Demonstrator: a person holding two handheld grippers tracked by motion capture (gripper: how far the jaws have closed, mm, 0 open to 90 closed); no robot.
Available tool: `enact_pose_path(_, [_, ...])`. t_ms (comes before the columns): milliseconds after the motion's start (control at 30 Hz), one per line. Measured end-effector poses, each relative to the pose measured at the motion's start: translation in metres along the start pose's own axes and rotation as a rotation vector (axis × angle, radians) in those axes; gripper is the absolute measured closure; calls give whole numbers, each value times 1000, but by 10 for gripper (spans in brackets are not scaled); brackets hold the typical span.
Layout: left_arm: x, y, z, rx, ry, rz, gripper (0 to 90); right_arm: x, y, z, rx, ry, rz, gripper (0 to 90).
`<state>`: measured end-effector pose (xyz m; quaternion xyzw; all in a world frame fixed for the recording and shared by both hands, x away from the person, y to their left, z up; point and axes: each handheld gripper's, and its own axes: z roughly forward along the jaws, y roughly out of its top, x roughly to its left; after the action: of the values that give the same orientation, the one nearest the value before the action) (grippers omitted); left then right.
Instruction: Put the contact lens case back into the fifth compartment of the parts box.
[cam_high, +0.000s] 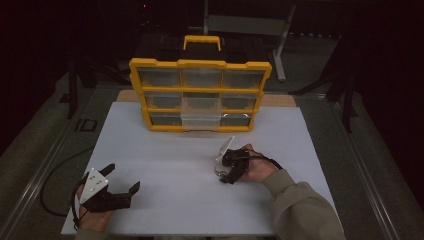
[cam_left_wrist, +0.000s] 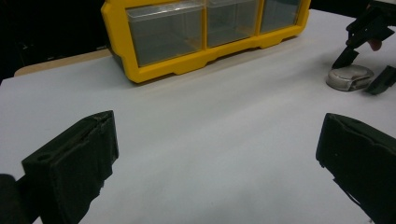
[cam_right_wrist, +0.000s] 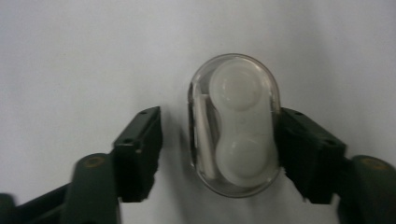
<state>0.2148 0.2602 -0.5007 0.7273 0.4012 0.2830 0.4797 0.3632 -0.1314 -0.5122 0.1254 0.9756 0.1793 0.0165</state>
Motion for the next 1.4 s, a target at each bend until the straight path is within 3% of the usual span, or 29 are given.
enact_pose_path(167, [-1,0,0,3,1,2,0,1,4,-2,30,-11,13,482])
enact_pose_path(667, [-1,0,1,8,6,5,0,4,6,-6,74,-35,40,493])
enact_pose_path(800, [-1,-1,1,10,6,6,0,3,6,-12,63,-45,71,492])
enact_pose_path(833, [-1,0,1,10,6,7,0,1,7,-18,53,-49,98,493])
enact_pose_path(1033, [-1,-1,1,10,7,6,0,-2,10,-34,35,-47,129,492])
enact_pose_path(1400, [-2,-1,1,11,7,7,0,-7,14,-55,15,-71,154,492])
